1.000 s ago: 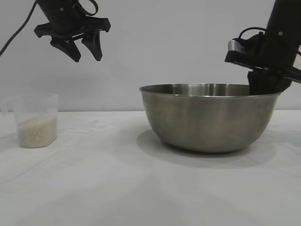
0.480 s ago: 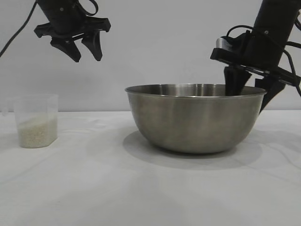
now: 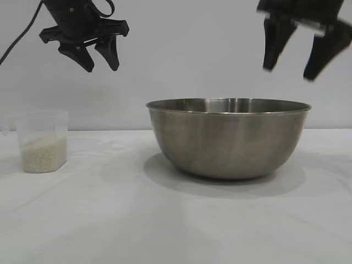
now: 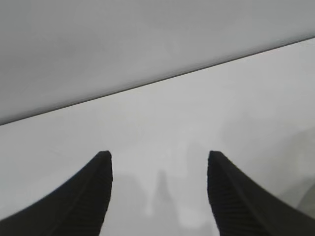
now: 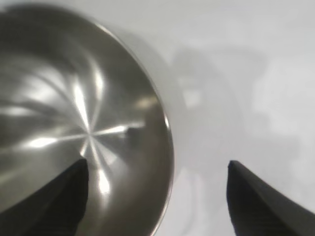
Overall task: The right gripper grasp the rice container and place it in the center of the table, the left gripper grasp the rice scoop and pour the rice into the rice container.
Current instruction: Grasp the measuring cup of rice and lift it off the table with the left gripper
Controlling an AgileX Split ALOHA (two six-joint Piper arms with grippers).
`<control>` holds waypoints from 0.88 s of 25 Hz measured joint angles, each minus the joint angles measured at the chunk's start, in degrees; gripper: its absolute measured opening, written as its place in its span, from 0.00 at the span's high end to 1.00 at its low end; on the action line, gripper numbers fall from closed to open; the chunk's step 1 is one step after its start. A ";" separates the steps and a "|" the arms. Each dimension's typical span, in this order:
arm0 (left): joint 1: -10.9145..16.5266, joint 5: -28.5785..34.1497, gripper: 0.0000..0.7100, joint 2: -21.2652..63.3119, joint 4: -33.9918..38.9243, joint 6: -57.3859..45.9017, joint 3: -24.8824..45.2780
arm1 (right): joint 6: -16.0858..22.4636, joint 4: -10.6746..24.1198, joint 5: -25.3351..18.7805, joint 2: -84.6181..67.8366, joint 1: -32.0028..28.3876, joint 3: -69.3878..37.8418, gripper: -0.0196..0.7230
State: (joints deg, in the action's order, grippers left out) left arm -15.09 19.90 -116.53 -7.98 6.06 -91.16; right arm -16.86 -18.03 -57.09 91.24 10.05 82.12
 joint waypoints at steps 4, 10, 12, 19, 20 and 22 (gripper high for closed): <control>0.00 0.47 0.48 0.03 0.00 -0.10 0.00 | -0.50 0.77 10.07 -14.04 0.00 -23.41 0.31; 0.00 0.70 0.48 1.86 0.00 -0.10 0.00 | 0.74 2.10 17.86 -53.13 0.00 -46.79 0.31; 0.00 0.70 0.48 2.02 0.00 -0.10 -0.25 | 5.94 5.97 13.11 -65.24 0.00 -48.60 0.31; 0.00 1.28 0.48 2.07 2.14 -0.10 -0.33 | 16.21 15.56 -12.05 -91.33 0.00 -50.34 0.37; 0.00 1.71 0.48 2.15 2.23 -0.10 -0.33 | 16.30 15.64 -13.57 -91.93 0.00 -50.48 0.37; 0.00 2.36 0.48 2.15 2.68 -0.10 -0.38 | 15.68 15.64 -13.64 -92.16 0.00 -50.62 0.37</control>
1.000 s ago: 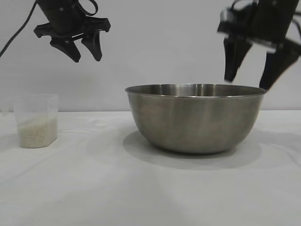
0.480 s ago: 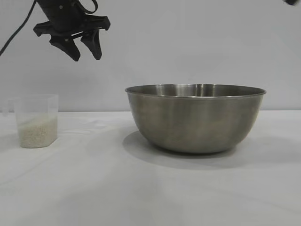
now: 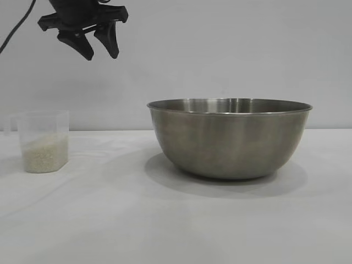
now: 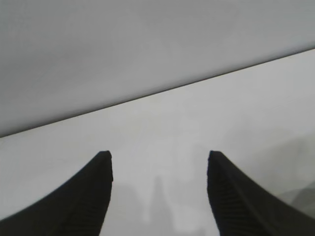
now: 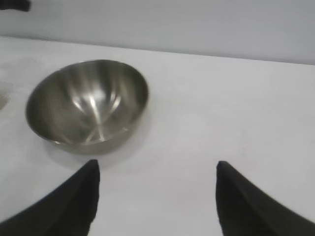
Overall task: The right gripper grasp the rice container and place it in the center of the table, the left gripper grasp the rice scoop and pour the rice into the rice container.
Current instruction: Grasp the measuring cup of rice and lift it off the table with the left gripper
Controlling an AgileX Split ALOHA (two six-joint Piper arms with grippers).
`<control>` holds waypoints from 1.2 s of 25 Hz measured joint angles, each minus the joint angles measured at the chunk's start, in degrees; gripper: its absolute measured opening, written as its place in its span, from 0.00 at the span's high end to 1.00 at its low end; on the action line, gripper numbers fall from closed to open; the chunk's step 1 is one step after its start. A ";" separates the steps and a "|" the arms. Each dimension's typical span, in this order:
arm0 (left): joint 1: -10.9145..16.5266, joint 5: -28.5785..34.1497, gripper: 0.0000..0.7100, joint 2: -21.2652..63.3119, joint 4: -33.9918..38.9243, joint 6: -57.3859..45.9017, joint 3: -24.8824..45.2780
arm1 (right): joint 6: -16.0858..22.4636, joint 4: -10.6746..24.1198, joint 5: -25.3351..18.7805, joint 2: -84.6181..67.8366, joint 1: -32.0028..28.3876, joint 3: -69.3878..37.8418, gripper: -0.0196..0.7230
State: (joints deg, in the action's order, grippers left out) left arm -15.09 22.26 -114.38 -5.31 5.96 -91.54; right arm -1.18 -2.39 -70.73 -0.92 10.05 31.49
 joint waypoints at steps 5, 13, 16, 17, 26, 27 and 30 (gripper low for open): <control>0.00 0.49 0.48 0.05 0.21 0.00 0.00 | -3.39 -0.99 3.87 0.00 0.00 -2.85 0.37; -0.02 0.95 0.48 0.56 1.51 0.13 0.00 | -4.02 -1.56 5.07 0.00 0.00 -3.39 0.37; -0.02 0.70 0.48 2.24 2.03 -0.01 1.02 | -4.12 -1.56 5.07 0.00 0.00 -3.39 0.37; -0.02 -0.02 0.48 3.22 2.03 -0.01 2.24 | -4.12 -1.56 5.07 0.00 0.00 -3.39 0.37; -0.02 -22.87 0.48 21.83 2.02 -0.01 29.91 | -4.12 -1.56 5.07 0.00 0.00 -3.39 0.37; -0.02 -25.95 0.48 24.47 2.02 -0.01 33.47 | -4.12 -1.56 5.07 0.00 0.00 -3.39 0.37; -0.02 -31.72 0.48 30.23 2.02 0.34 41.87 | -4.12 -1.56 5.07 0.00 0.00 -3.39 0.37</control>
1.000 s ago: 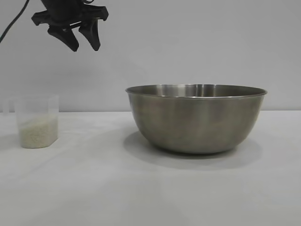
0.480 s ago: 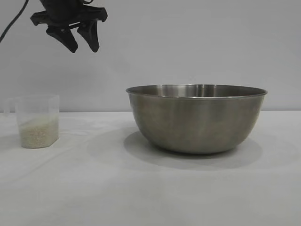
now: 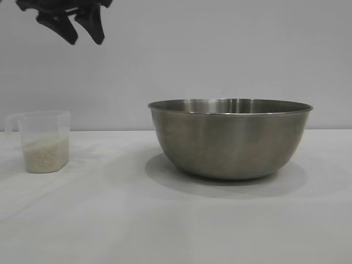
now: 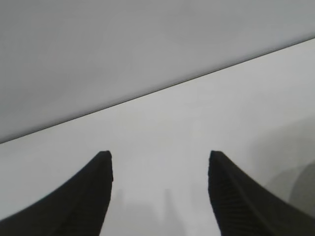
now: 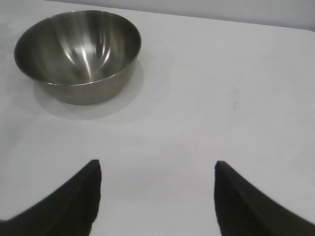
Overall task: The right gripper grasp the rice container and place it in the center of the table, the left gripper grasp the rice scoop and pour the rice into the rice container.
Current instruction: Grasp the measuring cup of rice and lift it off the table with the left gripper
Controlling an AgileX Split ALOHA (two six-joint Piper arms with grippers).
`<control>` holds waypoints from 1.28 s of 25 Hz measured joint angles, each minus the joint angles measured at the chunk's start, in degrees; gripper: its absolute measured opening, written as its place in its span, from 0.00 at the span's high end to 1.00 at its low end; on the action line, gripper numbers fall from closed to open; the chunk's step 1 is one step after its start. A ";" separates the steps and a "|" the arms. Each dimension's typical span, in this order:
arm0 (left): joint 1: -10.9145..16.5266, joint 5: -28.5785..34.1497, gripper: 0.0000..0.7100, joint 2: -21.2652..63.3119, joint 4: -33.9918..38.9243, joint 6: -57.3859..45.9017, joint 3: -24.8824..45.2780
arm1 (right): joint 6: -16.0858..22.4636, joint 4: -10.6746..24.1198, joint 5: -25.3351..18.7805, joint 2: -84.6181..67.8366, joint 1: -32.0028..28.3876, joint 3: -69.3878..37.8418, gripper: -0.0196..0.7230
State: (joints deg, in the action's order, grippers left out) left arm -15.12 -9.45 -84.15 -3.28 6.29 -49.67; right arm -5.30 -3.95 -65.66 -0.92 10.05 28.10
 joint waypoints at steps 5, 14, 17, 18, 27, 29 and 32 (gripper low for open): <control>0.00 -9.43 0.58 3.32 -0.79 0.86 12.49 | 0.00 0.00 0.10 0.00 0.00 0.00 0.37; 0.00 -26.04 0.61 4.07 -4.72 1.58 28.51 | 0.00 -0.42 0.09 0.00 0.00 0.00 0.43; 0.00 -29.86 0.61 4.18 -4.84 1.66 32.25 | 0.00 -0.42 0.09 0.00 0.00 0.00 0.43; 0.00 -31.36 0.61 4.18 -4.84 1.66 33.40 | 0.00 -0.42 0.09 0.00 0.00 0.00 0.43; 0.00 -44.35 0.61 -3.96 -6.32 -3.06 37.64 | 0.00 -0.42 0.21 0.00 0.00 0.00 0.43; 0.00 -48.53 0.61 -7.73 -6.32 -3.43 38.37 | 0.00 -0.42 0.21 0.00 0.00 0.00 0.43; 0.00 -54.30 0.61 -13.86 -6.25 -4.90 38.88 | 0.00 -0.42 0.21 0.00 0.00 0.00 0.43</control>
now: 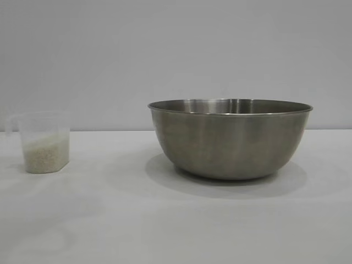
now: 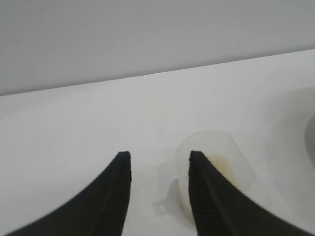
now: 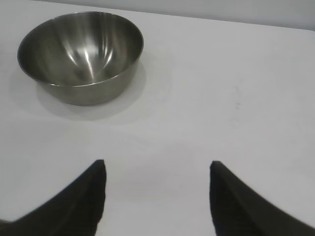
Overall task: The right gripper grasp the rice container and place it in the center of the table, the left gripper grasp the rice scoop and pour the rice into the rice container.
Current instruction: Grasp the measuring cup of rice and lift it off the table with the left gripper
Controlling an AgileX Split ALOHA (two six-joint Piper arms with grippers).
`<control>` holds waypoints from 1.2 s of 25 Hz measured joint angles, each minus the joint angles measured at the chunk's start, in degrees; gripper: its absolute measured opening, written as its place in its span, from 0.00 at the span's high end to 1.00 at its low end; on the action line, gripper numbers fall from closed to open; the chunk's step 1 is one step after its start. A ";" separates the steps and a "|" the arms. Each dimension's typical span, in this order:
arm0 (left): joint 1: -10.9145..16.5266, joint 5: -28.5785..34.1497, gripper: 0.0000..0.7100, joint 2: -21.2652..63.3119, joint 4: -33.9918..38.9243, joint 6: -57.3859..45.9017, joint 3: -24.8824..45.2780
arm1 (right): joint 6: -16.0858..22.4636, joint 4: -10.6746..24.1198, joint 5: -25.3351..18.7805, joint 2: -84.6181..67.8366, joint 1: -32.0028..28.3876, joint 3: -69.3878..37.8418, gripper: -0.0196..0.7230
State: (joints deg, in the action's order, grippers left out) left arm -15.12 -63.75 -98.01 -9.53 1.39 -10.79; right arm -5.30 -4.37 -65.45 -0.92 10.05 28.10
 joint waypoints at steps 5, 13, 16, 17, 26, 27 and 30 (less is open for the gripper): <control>0.00 -1.25 0.53 -9.34 0.27 -2.24 0.00 | 0.00 0.00 0.00 0.00 0.00 0.00 0.43; 0.00 -1.46 0.53 -14.12 -1.33 -2.74 -2.23 | 0.00 0.00 0.00 0.00 0.00 0.00 0.43; 0.00 -1.59 0.53 -14.40 -1.42 -2.06 -4.27 | 0.00 0.00 0.00 0.00 0.00 0.00 0.43; 0.00 -1.62 0.53 -14.67 -1.42 -1.81 -4.85 | 0.00 0.00 0.00 0.00 0.00 0.00 0.43; 0.00 -1.83 0.53 -17.76 -3.27 1.01 -9.52 | 0.11 0.00 0.00 0.00 0.00 0.00 0.43; 0.00 -1.96 0.53 -18.20 -3.27 1.10 -10.05 | 0.11 0.00 0.00 0.00 0.00 0.00 0.43; 0.00 -1.96 0.53 -19.69 -3.39 1.23 -11.61 | 0.11 0.00 0.00 0.00 0.00 0.00 0.43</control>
State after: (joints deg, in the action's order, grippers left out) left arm -15.12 -65.71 -117.69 -12.92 2.63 -22.40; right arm -5.20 -4.37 -65.45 -0.92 10.05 28.10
